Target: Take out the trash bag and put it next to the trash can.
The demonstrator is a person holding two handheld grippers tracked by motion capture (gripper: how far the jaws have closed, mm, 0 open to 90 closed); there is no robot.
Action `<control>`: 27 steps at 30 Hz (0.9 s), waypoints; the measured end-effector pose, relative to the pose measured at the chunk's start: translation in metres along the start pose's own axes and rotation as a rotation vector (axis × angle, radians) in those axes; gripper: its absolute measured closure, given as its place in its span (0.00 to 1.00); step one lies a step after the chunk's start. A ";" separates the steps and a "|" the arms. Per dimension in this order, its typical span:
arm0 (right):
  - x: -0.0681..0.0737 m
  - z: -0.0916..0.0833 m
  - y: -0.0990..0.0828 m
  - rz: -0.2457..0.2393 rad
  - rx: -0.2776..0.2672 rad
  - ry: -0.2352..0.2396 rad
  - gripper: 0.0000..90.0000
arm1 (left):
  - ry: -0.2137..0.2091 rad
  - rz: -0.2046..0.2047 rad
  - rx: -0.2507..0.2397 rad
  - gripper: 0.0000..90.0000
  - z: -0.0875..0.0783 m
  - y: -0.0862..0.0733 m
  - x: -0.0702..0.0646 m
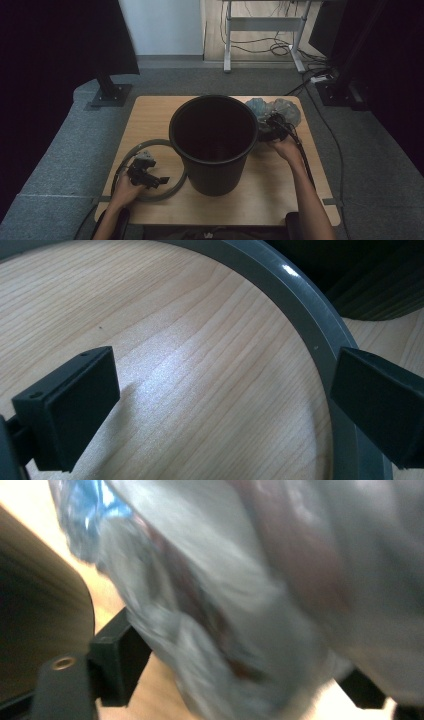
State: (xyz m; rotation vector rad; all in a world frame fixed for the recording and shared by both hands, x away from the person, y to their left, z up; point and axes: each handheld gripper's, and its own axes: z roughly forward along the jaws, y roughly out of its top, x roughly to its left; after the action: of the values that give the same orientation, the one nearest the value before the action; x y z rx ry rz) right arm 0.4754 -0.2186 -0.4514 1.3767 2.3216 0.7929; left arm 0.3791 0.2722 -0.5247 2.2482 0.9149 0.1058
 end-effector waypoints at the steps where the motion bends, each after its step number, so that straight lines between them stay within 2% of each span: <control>1: 0.000 -0.005 -0.004 -0.003 -0.007 -0.002 0.20 | -0.003 0.003 0.000 0.00 0.000 0.001 -0.001; 5: 0.000 -0.025 -0.019 0.013 -0.043 0.015 0.19 | -0.009 0.012 0.007 0.00 0.002 0.002 -0.003; 10: 0.005 -0.043 -0.037 0.038 -0.070 -0.002 0.32 | -0.012 0.013 0.007 0.00 0.003 0.001 -0.004; 12: 0.006 -0.046 -0.043 0.063 -0.067 0.012 0.32 | -0.014 0.010 0.003 0.00 0.003 0.001 -0.004; 16: 0.012 -0.052 -0.055 0.041 -0.064 0.018 0.33 | -0.008 0.010 0.009 0.00 0.002 0.000 -0.003; 21: 0.014 -0.054 -0.072 0.004 -0.054 -0.013 0.24 | 0.018 0.007 0.021 0.00 0.001 -0.002 -0.002; 25: 0.013 -0.052 -0.088 0.008 -0.050 -0.024 0.17 | 0.045 -0.004 0.020 0.00 -0.001 -0.003 0.000; 27: 0.013 -0.052 -0.096 0.012 -0.054 -0.025 0.16 | 0.065 -0.007 0.029 0.00 -0.003 -0.003 0.000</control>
State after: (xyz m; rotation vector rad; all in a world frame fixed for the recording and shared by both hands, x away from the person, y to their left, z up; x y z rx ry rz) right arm 0.3748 -0.2593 -0.4694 1.3715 2.2580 0.8306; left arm 0.3765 0.2754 -0.5248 2.2800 0.9643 0.1642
